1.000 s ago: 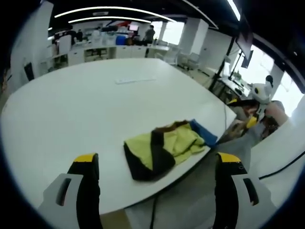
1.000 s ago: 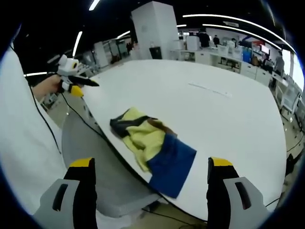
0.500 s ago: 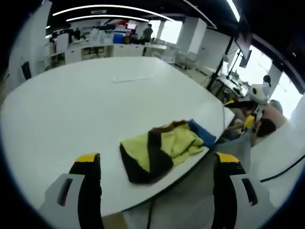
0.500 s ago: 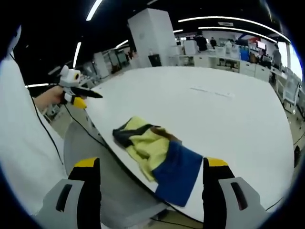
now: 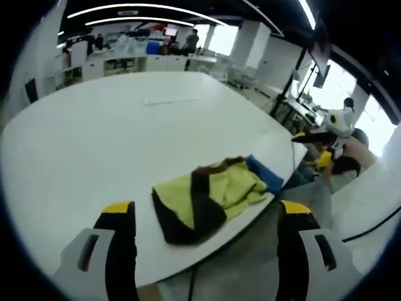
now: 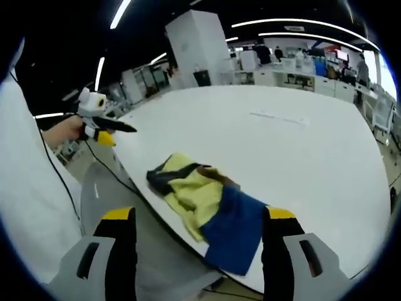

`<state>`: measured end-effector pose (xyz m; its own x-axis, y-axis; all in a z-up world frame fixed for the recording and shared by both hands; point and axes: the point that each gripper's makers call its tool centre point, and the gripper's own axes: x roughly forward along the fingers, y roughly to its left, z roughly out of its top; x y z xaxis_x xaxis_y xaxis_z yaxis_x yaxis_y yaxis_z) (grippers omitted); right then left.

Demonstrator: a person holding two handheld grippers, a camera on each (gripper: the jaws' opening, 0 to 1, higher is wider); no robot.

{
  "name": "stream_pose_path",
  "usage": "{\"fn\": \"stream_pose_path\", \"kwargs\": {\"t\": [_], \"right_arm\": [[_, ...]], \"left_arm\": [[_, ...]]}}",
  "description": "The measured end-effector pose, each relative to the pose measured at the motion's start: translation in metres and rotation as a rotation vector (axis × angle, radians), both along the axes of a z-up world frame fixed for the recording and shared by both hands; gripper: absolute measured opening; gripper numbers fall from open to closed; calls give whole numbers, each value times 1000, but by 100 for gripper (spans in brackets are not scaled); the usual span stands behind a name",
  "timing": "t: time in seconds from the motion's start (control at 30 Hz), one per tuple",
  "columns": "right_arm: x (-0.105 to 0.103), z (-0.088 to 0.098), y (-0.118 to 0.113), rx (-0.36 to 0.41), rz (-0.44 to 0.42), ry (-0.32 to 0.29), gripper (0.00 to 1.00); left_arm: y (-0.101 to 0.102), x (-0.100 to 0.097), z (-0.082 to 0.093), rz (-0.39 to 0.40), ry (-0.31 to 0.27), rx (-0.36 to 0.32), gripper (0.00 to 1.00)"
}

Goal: Fold the garment on the visible template until the final outline fits inside the template.

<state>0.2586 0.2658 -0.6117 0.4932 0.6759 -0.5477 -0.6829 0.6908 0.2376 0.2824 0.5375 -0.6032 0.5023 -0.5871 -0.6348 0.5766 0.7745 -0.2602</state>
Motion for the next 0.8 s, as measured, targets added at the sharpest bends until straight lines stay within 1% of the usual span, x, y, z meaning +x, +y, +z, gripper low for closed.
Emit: {"fn": "stream_pose_path", "kwargs": {"t": [0.1, 0.17, 0.27, 0.37, 0.47, 0.6, 0.8], "right_arm": [[2, -2, 0, 0, -5, 4, 81], [3, -3, 1, -15, -4, 2, 81], [2, -2, 5, -4, 4, 0, 80], [2, -5, 9, 2, 9, 6, 79], [0, -9, 13, -9, 22, 14, 78], [1, -9, 18, 16, 20, 16, 77], [3, -11, 21, 28, 17, 21, 75]], "left_arm": [[0, 2, -2, 0, 3, 1, 88], [0, 3, -4, -5, 8, 4, 86], [-2, 4, -7, -18, 16, 6, 86], [-3, 5, -9, -24, 21, 9, 85], [-6, 5, -12, -28, 29, 7, 84], [-12, 4, -17, -45, 39, 8, 84], [-16, 6, -20, -58, 47, 4, 82]]}}
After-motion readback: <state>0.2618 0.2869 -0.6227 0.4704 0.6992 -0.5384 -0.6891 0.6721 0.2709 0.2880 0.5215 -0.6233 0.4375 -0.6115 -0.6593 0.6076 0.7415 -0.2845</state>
